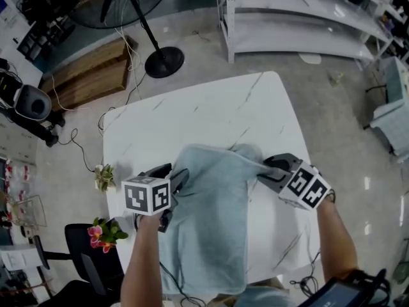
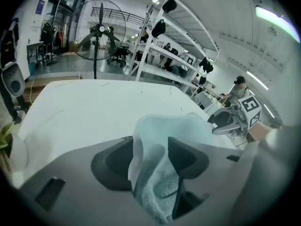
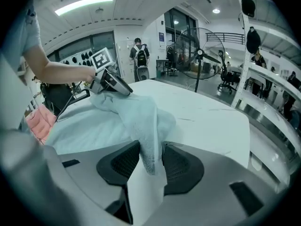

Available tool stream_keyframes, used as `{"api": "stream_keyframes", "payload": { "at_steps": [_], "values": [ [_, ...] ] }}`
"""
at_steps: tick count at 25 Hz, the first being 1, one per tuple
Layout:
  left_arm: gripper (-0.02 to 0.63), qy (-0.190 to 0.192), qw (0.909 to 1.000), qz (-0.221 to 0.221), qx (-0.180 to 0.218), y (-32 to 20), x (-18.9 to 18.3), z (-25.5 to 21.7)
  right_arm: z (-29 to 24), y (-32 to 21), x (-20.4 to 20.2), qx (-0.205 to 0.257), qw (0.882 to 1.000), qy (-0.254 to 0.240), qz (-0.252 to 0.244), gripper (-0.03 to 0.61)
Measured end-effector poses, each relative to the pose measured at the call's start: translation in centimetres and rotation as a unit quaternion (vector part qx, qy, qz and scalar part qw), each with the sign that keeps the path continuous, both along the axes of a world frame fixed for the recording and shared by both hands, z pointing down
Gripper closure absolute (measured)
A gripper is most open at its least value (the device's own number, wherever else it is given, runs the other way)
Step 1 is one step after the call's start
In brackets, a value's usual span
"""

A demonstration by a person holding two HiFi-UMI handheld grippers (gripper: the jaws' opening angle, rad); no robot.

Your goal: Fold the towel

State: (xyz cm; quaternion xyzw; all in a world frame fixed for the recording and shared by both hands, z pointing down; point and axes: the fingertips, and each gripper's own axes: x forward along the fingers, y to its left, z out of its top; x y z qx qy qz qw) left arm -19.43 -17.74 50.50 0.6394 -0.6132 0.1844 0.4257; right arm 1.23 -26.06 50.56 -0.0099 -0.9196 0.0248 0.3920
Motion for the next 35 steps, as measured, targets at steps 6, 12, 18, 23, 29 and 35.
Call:
{"api": "stream_keyframes", "payload": {
  "at_steps": [6, 12, 18, 23, 29, 35],
  "values": [
    [0.469, -0.025, 0.9990, -0.002, -0.038, -0.8, -1.2, 2.0, 1.1, -0.4, -0.6, -0.006, 1.000, 0.008, -0.012, 0.427],
    [0.583, -0.071, 0.9972, -0.024, -0.005, -1.3, -2.3, -0.1, -1.4, -1.7, -0.7, 0.041, 0.999, -0.012, 0.004, 0.515],
    [0.583, -0.155, 0.9793, -0.071, 0.109, -2.4, -5.4, -7.4, -7.9, -5.2, -3.8, 0.178, 0.982, -0.051, 0.038, 0.518],
    [0.581, -0.220, 0.9546, -0.114, 0.166, -2.7, -9.7, -11.8, -12.9, -7.8, -9.5, 0.217, 0.969, -0.112, 0.044, 0.523],
    [0.581, -0.239, 0.9498, -0.136, 0.150, -3.7, -14.6, -10.2, -12.3, -10.6, -16.2, 0.231, 0.966, -0.119, 0.014, 0.535],
    [0.345, -0.278, 0.9382, -0.166, 0.122, -5.1, -19.7, -6.2, -4.4, -17.4, -19.7, 0.167, 0.981, -0.052, 0.085, 0.328]
  ]
}}
